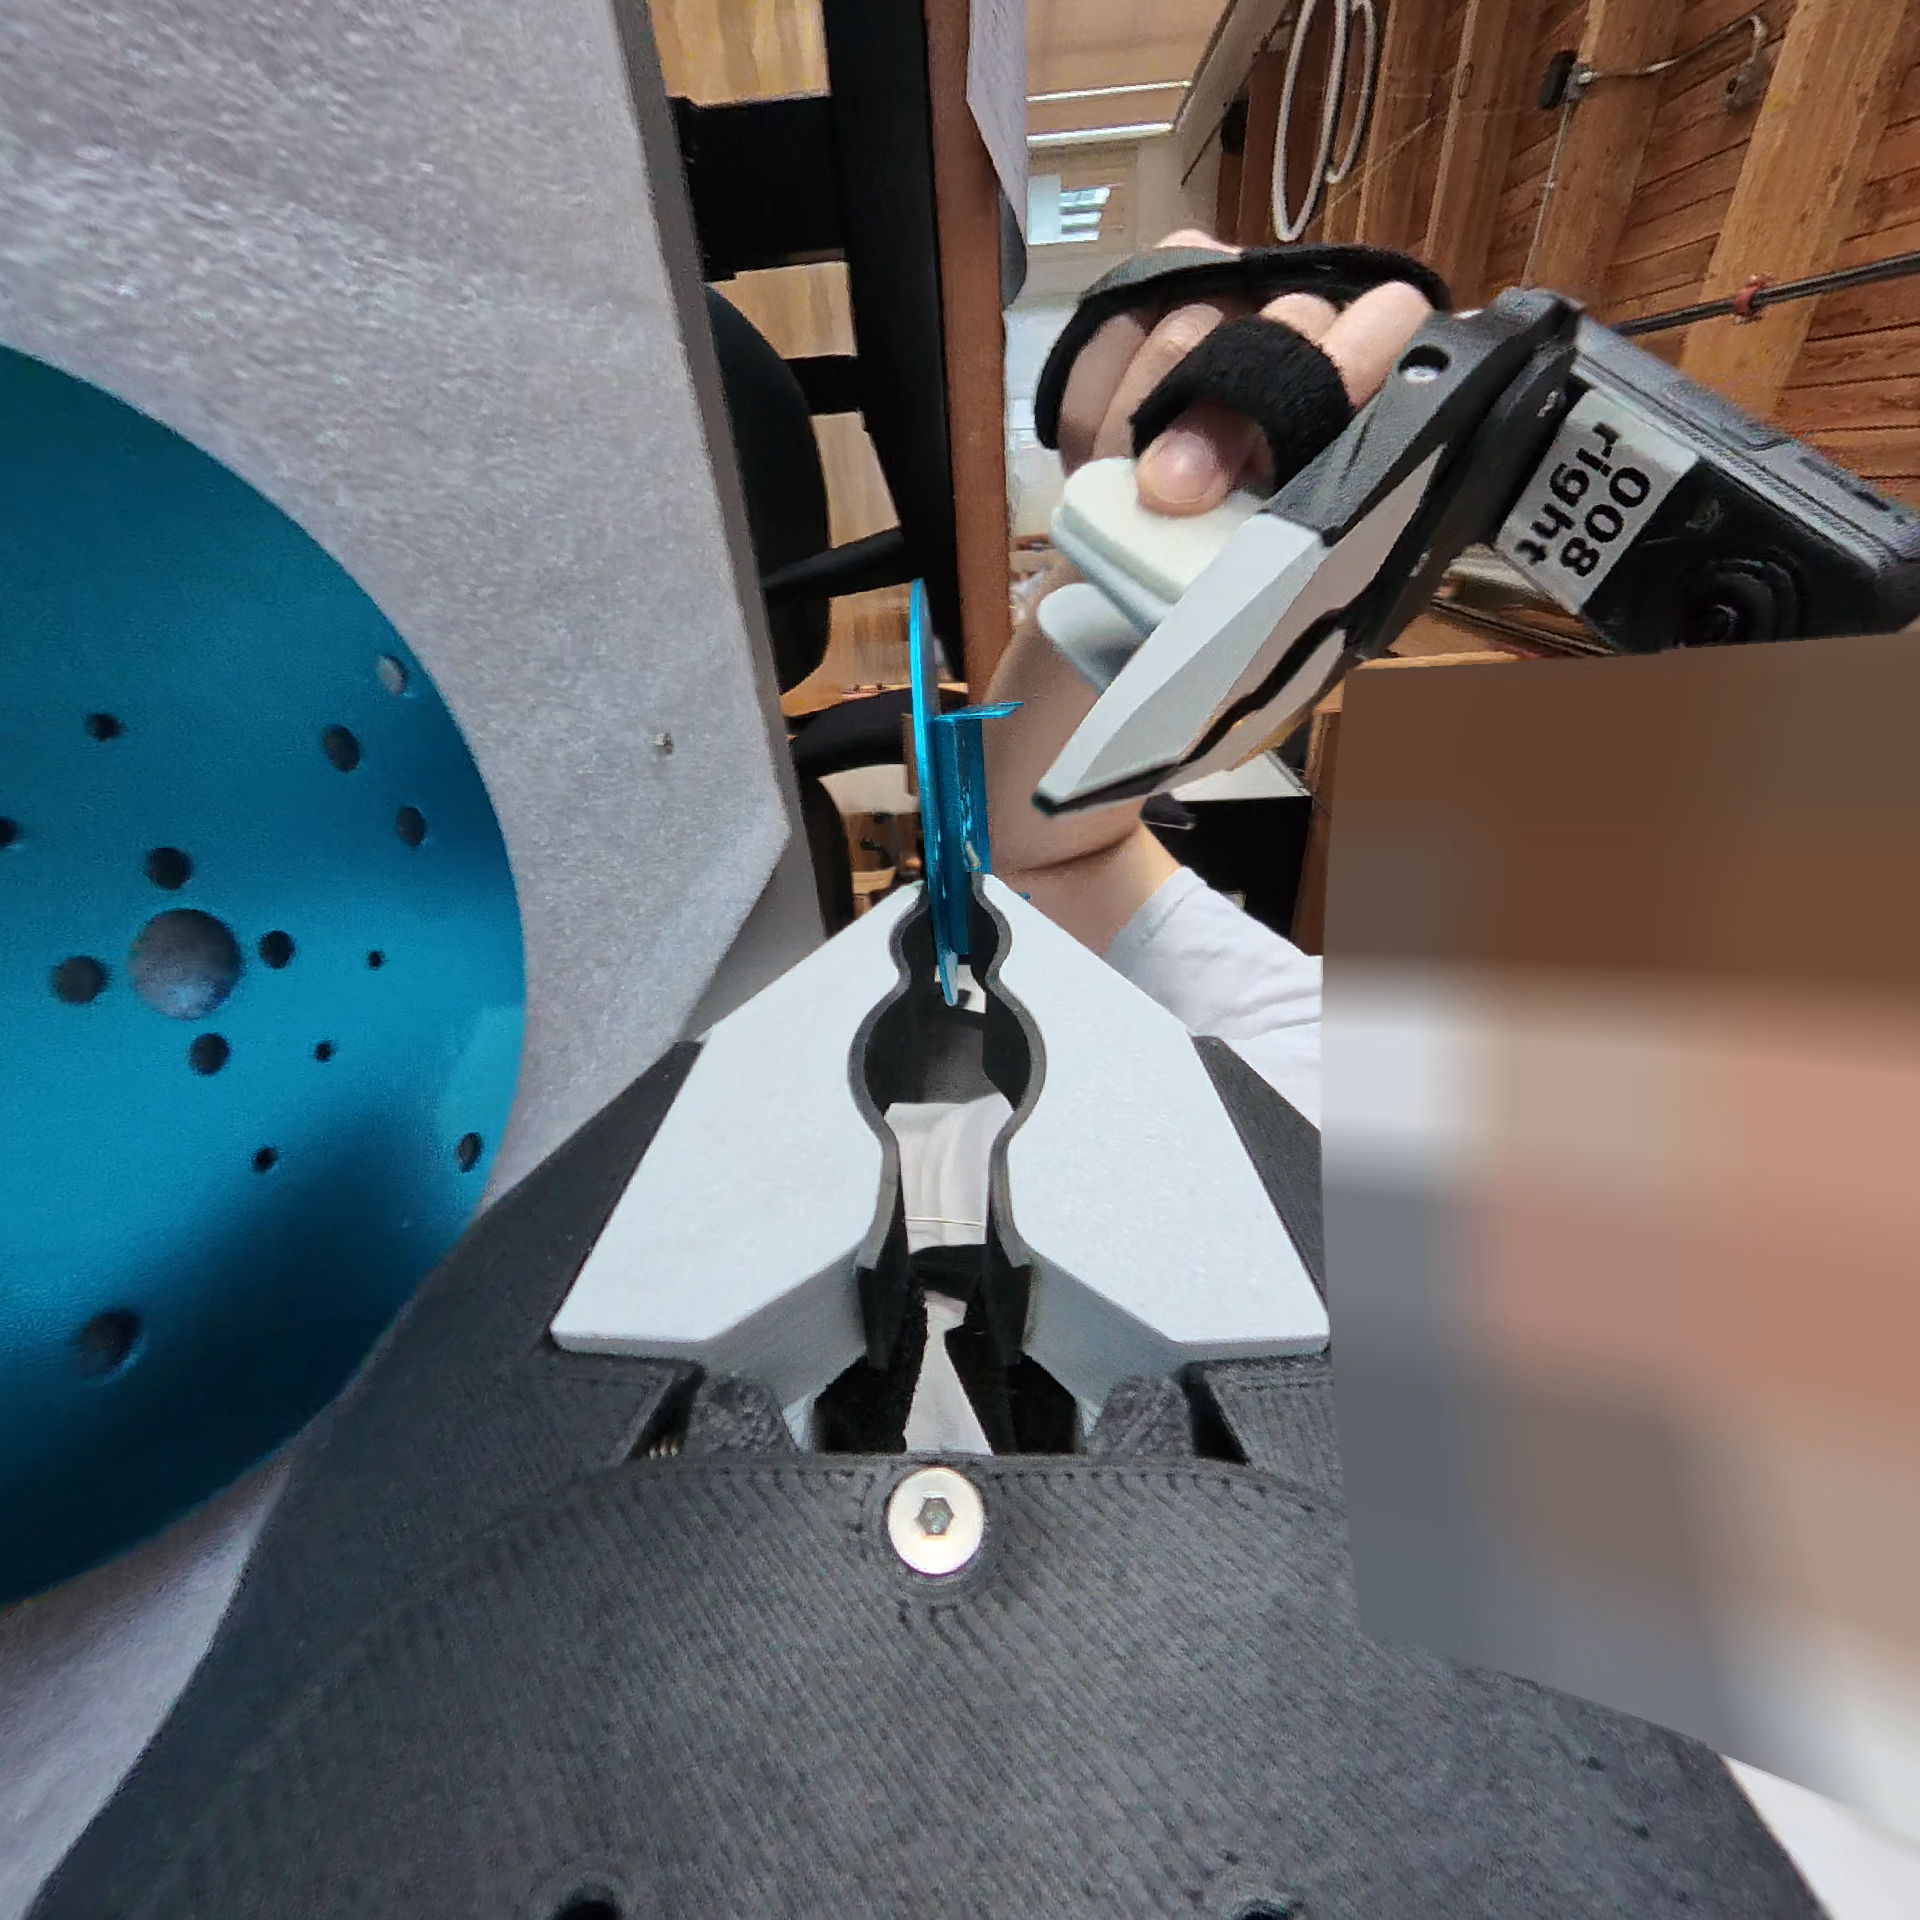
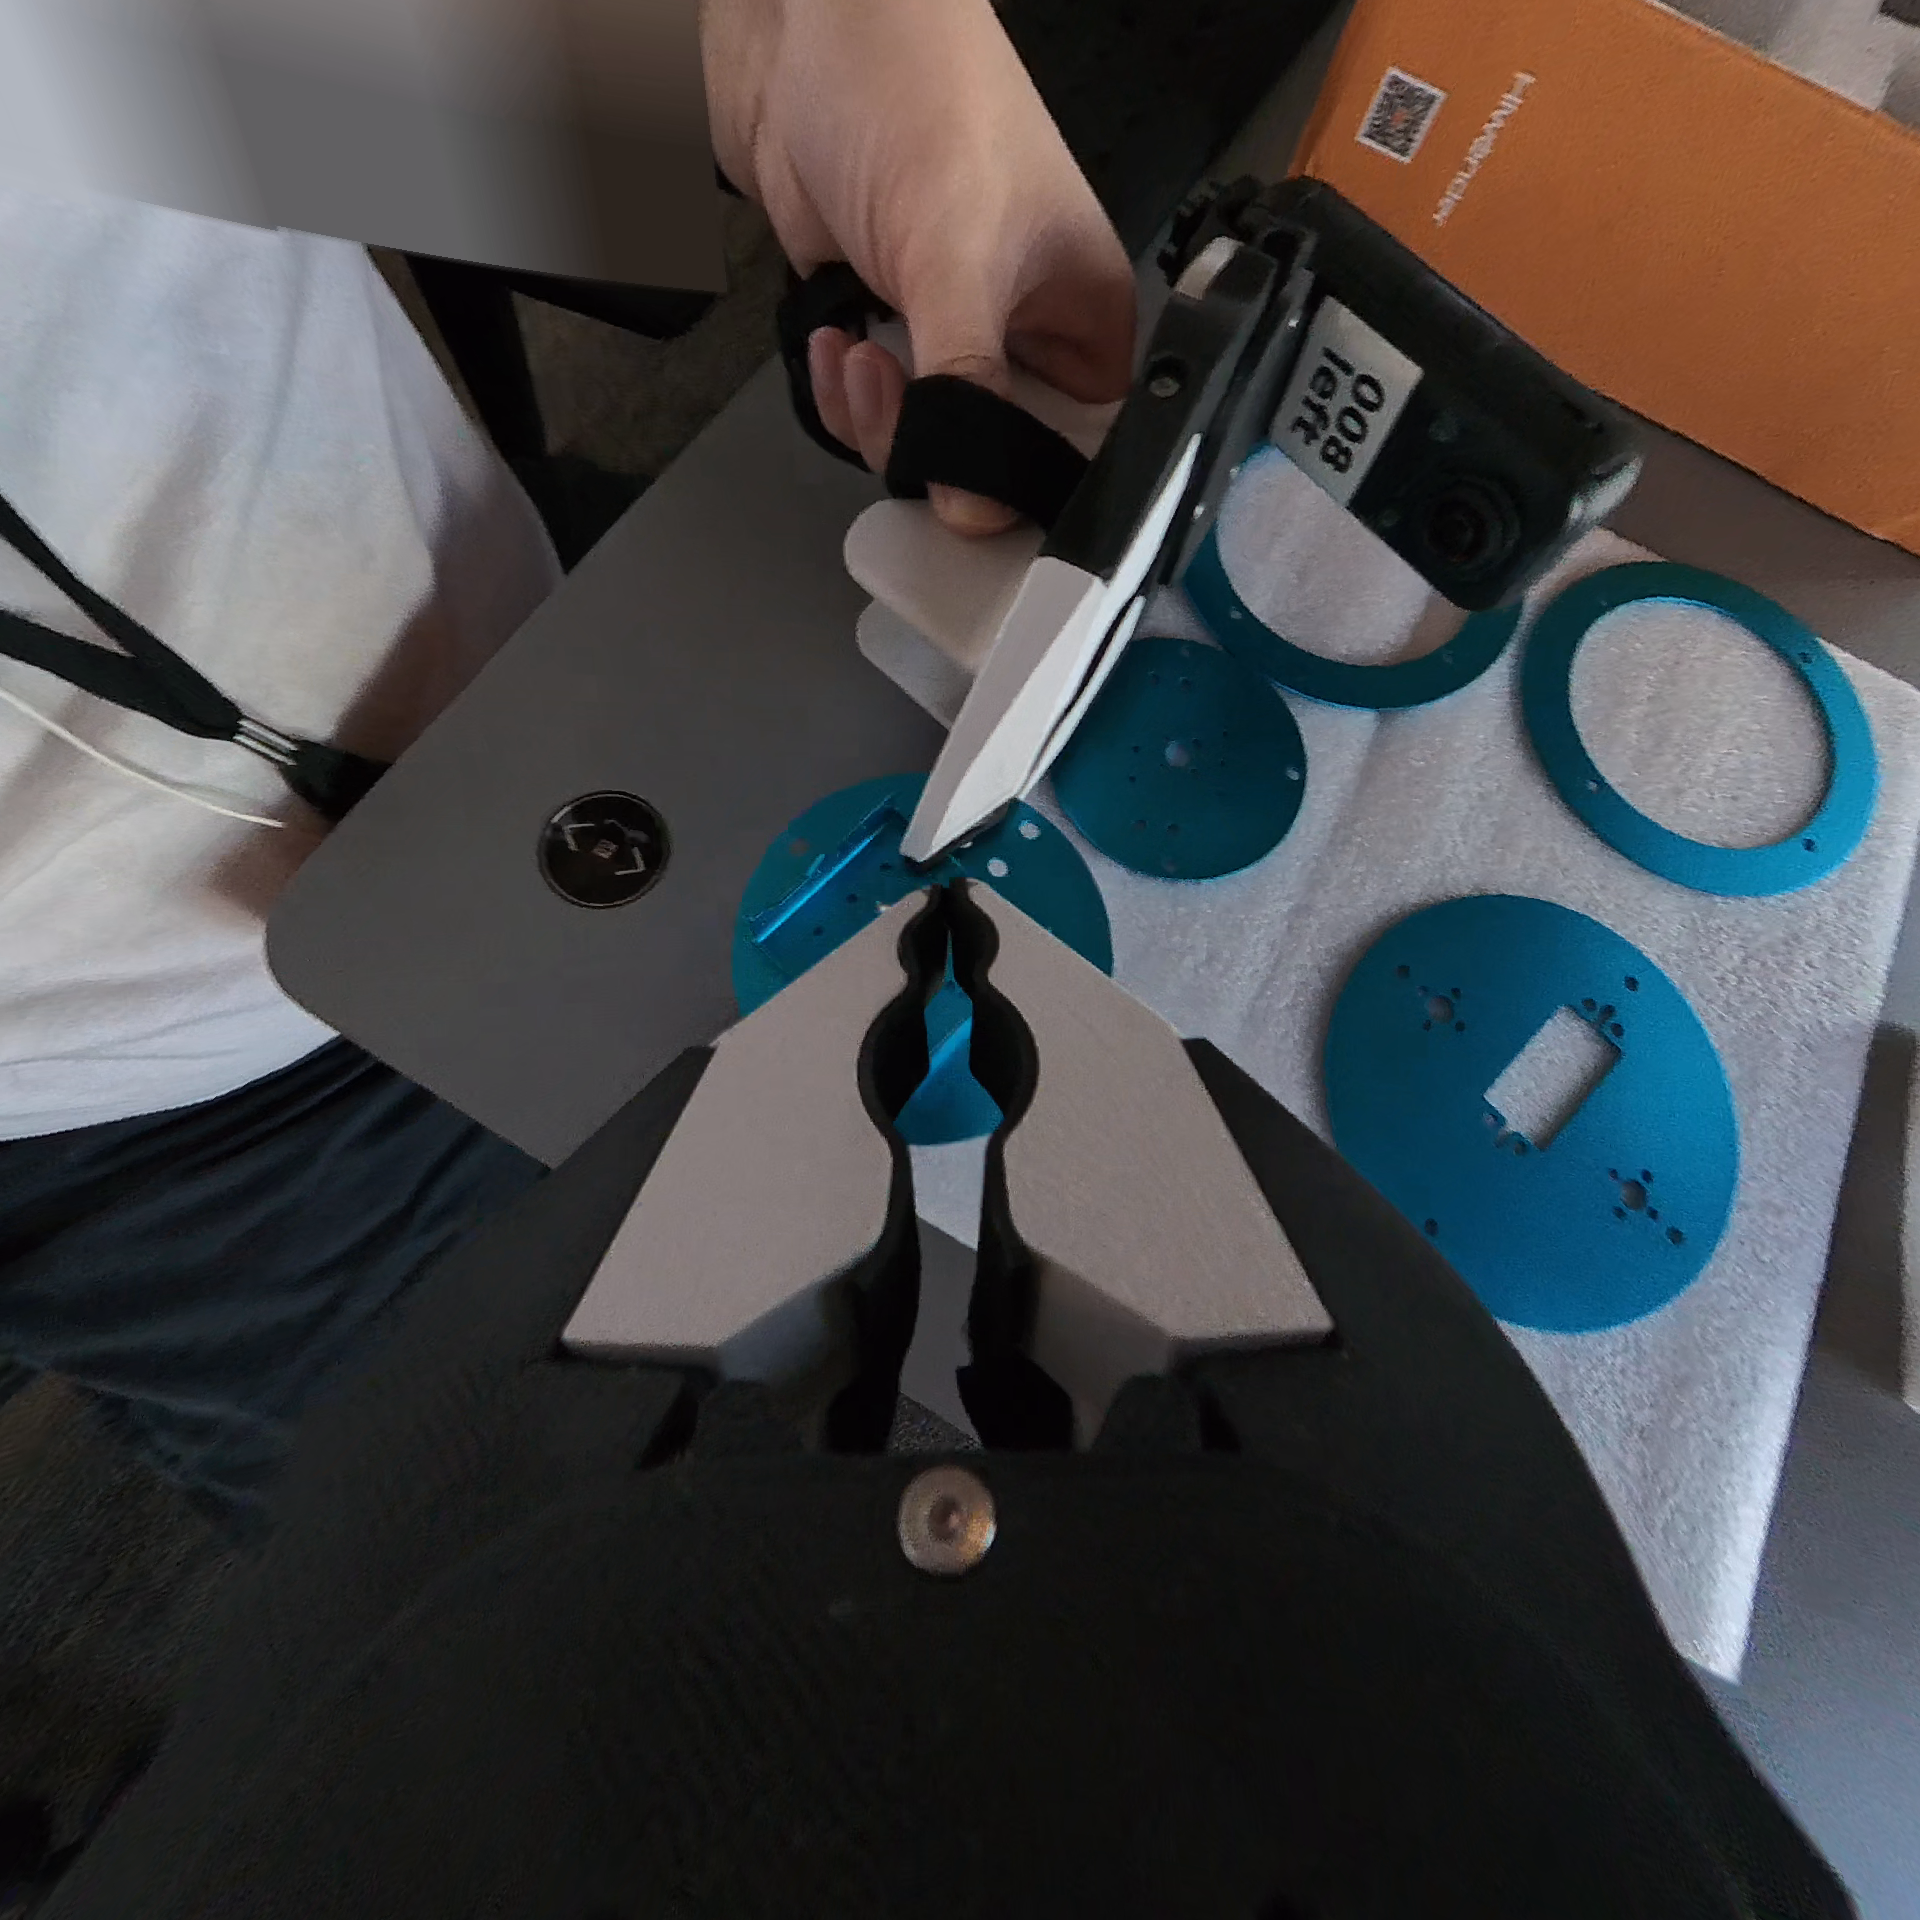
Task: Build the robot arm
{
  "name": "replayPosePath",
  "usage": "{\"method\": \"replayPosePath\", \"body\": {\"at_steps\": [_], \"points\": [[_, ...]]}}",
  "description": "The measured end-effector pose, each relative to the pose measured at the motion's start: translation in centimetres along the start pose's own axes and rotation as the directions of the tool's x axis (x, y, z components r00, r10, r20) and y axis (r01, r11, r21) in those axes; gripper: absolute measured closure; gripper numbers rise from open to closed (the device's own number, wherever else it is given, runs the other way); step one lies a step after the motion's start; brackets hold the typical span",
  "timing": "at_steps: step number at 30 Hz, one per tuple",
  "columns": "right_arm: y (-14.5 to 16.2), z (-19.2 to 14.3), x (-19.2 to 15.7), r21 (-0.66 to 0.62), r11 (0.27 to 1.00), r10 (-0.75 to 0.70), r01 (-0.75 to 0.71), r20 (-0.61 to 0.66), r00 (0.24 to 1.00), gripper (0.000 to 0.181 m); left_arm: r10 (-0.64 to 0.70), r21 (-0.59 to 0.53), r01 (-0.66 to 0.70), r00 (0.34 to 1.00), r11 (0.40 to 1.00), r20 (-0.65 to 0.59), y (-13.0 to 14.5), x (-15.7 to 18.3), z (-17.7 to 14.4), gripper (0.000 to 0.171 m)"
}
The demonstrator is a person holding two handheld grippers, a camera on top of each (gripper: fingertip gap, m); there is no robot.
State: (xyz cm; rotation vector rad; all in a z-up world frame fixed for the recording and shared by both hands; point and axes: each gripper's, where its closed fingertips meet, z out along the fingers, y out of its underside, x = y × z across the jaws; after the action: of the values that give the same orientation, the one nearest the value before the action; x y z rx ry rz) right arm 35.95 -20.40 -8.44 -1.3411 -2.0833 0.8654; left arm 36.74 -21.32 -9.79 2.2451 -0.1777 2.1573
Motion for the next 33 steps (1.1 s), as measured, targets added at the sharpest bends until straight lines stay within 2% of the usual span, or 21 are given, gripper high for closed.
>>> {"method": "replayPosePath", "body": {"at_steps": [1,6,8,10,16,18,20,23,25,33], "points": [[0.1,-0.1,0.3,0.006,1.0,0.001,-0.001,-0.031,1.0,0.181,0.006,0.005,-0.006,1.0,1.0,0.025,-0.1,-0.5,-0.1,0.169],[1.2,0.5,1.0,0.031,0.998,0.065,-0.062,-0.119,0.991,0.181,0.02,0.014,-0.021,0.998,1.0,0.066,-0.3,-1.3,-0.5,0.169],[1.2,0.5,0.3,0.057,0.993,0.103,-0.099,-0.078,0.992,0.181,0.027,0.006,-0.028,0.997,1.0,0.075,-0.2,-1.3,-0.5,0.168],[0.6,0.5,-0.5,0.075,0.995,0.068,-0.063,-0.059,0.996,0.178,0.03,-0.005,-0.03,0.996,1.0,0.079,0.0,-1.2,-0.5,0.168],[0.9,1.0,-0.9,-0.148,0.989,-0.011,-0.001,-0.075,0.997,0.172,0.025,-0.012,-0.024,0.996,1.0,0.081,0.4,-1.2,-0.6,0.169],[0.9,0.8,-0.4,-0.197,0.98,0.023,-0.037,-0.072,0.997,0.172,0.025,-0.011,-0.024,0.996,1.0,0.082,0.5,-1.2,-0.5,0.168],[0.6,0.8,-0.2,-0.215,0.974,0.06,-0.07,-0.053,0.997,0.173,0.028,-0.007,-0.027,0.997,1.0,0.079,0.5,-1.1,-0.5,0.169],[-0.2,1.2,-0.7,-0.226,0.974,-0.013,0.009,-0.016,1.0,0.176,0.035,-0.005,-0.034,0.997,0.999,0.073,0.6,-0.8,-0.4,0.169],[0.2,1.6,-0.6,-0.279,0.96,-0.037,0.029,-0.022,0.999,0.176,0.04,-0.007,-0.039,0.997,0.999,0.069,0.6,-0.6,-0.4,0.169],[0.3,2.0,-0.9,-0.344,0.939,-0.02,0.026,0.021,1.0,0.178,0.058,-0.019,-0.057,0.996,0.998,0.07,0.8,0.0,-0.2,0.168]]}}
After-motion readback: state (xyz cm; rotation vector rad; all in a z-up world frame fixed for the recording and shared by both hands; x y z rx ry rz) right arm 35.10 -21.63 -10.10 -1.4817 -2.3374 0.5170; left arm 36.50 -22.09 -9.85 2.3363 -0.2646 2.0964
